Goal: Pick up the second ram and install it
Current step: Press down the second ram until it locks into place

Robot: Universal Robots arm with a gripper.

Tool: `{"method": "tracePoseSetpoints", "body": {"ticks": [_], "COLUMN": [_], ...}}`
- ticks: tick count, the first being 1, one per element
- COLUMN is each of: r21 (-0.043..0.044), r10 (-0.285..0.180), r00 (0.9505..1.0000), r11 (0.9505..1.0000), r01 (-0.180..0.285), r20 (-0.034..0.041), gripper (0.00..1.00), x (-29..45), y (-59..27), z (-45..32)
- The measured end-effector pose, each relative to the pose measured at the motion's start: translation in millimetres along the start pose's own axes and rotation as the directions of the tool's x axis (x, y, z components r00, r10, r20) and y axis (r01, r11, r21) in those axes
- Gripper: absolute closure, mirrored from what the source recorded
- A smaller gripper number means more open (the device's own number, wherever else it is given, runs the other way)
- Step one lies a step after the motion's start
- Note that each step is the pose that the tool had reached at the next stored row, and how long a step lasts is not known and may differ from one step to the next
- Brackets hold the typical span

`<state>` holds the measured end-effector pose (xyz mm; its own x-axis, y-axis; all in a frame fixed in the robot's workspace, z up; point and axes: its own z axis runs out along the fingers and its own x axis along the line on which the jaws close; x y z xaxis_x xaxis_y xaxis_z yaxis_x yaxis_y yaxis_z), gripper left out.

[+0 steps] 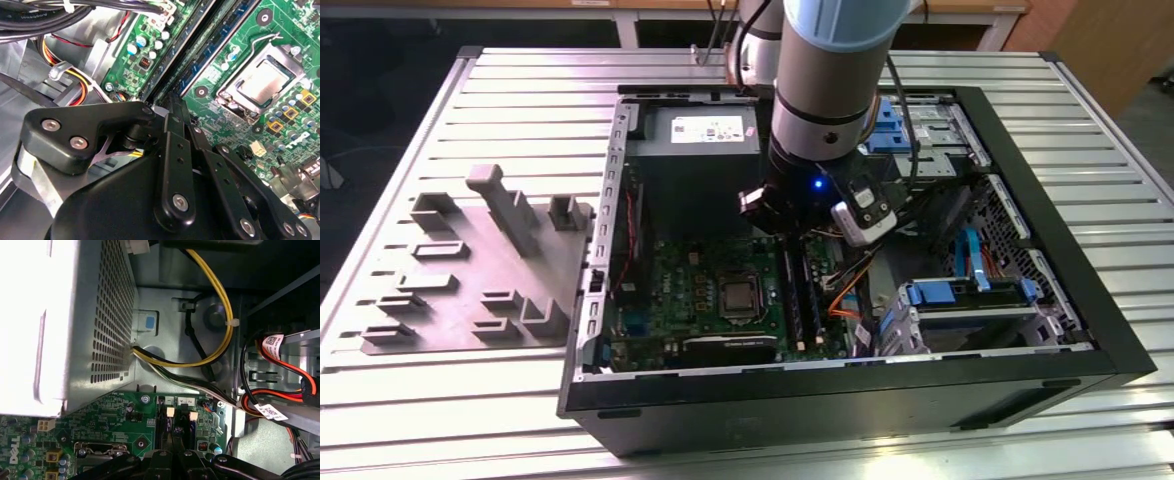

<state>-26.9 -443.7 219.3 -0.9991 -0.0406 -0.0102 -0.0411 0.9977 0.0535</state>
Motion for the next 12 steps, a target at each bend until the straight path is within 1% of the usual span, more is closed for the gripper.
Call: {"method": "tracePoseSetpoints", "body": {"ticks": [4, 10, 12], "r21": [0.0004, -0.0002, 0.0006], "r10": [0.0, 0.0, 0.0], "r00": [1.0, 1.0, 1.0], "r11": [1.0, 1.0, 1.0], "r01": [0.0, 0.0, 0.0], "r20": [-0.0003, 0.0001, -0.0004], "gripper": [0.9, 0.9, 0.9], "x": [0.0, 0.0, 0.1], "y": [-0.1, -0.1, -0.3], "z": [2.0, 2.7, 4.3]}}
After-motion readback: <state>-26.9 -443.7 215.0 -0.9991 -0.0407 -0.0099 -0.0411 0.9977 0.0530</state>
